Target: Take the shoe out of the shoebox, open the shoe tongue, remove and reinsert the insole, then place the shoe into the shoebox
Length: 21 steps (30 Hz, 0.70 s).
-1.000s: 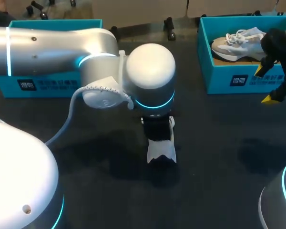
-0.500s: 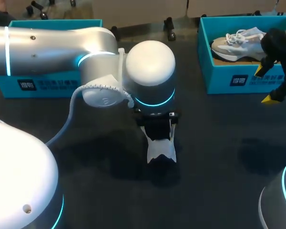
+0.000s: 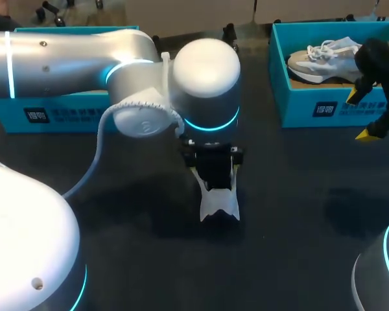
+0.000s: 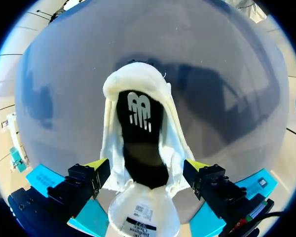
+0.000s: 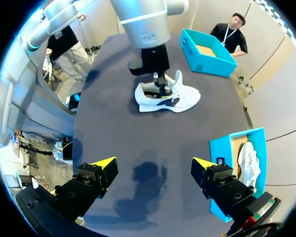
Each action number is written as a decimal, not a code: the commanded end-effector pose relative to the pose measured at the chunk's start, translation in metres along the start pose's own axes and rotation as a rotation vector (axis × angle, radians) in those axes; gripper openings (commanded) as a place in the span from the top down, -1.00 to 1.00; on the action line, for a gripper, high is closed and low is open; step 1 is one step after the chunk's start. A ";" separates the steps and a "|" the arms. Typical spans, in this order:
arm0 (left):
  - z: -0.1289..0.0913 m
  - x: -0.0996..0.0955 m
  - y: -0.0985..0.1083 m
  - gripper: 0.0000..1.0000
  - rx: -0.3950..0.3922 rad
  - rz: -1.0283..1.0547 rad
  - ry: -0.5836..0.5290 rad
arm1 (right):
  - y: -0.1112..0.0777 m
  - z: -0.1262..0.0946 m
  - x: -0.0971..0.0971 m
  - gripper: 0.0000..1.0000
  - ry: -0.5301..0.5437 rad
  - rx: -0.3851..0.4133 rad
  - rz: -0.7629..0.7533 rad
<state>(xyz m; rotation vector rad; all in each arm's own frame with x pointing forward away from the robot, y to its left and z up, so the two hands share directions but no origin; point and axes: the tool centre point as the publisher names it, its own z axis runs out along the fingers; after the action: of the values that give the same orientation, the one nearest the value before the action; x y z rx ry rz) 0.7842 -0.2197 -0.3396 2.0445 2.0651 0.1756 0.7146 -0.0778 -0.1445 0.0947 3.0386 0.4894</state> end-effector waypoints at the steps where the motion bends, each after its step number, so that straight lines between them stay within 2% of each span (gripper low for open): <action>1: -0.004 -0.006 0.008 -1.00 0.010 0.004 0.006 | 0.001 0.001 -0.001 -1.00 0.002 0.003 0.001; 9: -0.018 -0.015 0.019 -1.00 0.024 0.026 -0.009 | 0.001 0.001 -0.001 -1.00 0.002 0.003 0.001; 12: -0.028 -0.016 0.021 -1.00 0.046 0.030 -0.025 | 0.001 0.001 -0.001 -1.00 0.002 0.003 0.001; 21: -0.060 -0.014 0.035 -1.00 0.034 0.066 -0.034 | 0.001 0.001 -0.001 -1.00 0.002 0.003 0.001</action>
<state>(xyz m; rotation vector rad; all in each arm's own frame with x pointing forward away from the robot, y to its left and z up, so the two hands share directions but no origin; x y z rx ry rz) 0.8054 -0.2357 -0.2852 2.1196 1.9983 0.1142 0.7146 -0.0778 -0.1445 0.0947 3.0386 0.4894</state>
